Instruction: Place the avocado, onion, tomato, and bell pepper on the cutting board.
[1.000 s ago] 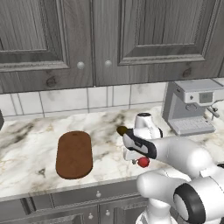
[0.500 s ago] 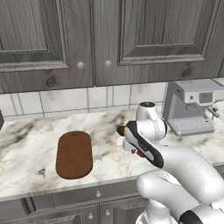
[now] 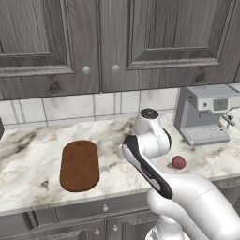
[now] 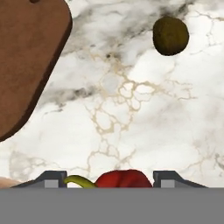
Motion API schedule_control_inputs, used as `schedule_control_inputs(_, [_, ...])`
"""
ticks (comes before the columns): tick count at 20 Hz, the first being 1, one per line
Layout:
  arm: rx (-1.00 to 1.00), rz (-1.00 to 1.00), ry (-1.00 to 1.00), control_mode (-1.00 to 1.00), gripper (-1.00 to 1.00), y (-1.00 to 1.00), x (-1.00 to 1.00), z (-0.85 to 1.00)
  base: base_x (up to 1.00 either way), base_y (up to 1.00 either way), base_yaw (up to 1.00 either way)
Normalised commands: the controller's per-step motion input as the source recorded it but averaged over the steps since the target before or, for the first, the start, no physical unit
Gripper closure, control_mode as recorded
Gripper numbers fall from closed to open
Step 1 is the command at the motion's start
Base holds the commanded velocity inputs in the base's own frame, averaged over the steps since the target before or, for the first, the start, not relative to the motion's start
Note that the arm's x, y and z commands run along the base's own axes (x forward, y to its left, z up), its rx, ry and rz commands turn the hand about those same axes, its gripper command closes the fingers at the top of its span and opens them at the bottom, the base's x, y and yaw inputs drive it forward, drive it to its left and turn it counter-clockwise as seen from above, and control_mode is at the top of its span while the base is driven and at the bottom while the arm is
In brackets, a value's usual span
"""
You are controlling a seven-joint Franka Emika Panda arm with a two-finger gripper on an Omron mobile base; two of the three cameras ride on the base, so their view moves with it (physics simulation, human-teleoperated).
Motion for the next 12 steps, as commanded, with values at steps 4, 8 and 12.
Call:
schedule_control_inputs(4, [0.05,0.06,-0.21,-1.0,1.0,0.82,0.0,0.02,0.0,0.0,0.0])
schedule_control_inputs(8, [0.09,0.04,-0.14,-1.0,1.0,0.75,0.05,0.01,0.0,0.0,0.0])
schedule_control_inputs(12, [0.13,0.02,-0.05,-1.0,1.0,0.67,0.26,0.13,0.0,0.0,0.0])
